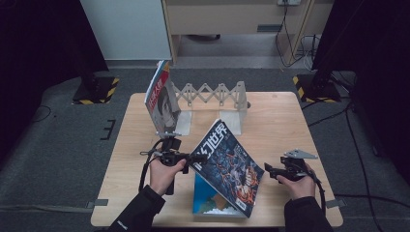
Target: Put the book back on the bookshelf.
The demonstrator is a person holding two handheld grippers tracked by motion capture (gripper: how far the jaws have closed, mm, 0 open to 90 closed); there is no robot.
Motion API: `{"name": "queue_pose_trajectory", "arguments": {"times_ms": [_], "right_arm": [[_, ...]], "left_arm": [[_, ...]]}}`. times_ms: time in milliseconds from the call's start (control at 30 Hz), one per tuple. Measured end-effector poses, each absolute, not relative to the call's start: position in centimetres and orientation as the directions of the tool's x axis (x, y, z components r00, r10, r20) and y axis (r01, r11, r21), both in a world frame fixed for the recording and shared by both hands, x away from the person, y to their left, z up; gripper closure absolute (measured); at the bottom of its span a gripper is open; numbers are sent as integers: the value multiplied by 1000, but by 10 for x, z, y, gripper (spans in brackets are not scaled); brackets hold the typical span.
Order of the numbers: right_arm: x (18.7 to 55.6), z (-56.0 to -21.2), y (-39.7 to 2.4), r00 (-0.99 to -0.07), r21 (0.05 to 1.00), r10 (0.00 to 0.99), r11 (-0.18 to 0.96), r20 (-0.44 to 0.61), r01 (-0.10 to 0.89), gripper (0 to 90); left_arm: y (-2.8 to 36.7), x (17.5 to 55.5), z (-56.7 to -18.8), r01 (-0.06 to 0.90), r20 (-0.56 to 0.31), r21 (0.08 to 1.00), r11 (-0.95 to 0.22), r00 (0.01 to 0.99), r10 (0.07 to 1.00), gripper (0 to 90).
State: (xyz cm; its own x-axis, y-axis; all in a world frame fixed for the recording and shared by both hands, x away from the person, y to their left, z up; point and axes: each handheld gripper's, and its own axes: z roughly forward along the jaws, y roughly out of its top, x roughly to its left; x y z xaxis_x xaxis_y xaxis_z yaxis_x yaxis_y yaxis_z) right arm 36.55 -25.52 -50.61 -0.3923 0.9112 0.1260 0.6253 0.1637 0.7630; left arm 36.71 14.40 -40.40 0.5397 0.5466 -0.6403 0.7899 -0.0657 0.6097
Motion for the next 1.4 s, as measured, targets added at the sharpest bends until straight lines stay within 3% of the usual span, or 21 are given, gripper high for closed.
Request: {"name": "queue_pose_trajectory", "arguments": {"times_ms": [533,700,900,1133,1400], "right_arm": [[373,-524,-272,-341,689,937,198,75,697,222],[374,-527,-273,-339,675,939,216,52,705,214],[375,-529,-273,-336,673,941,227,34,704,191],[376,-533,-270,-355,675,935,261,1,690,92],[375,-537,-270,-351,694,936,249,6,676,47]], "left_arm": [[132,365,-361,734,-621,678,-33,596,508,821],[132,364,-341,691,-564,722,-34,616,550,821],[145,369,-327,678,-558,735,-4,609,563,821],[162,373,-312,647,-520,762,22,592,615,821],[191,377,-294,615,-489,785,69,547,680,822]]}}
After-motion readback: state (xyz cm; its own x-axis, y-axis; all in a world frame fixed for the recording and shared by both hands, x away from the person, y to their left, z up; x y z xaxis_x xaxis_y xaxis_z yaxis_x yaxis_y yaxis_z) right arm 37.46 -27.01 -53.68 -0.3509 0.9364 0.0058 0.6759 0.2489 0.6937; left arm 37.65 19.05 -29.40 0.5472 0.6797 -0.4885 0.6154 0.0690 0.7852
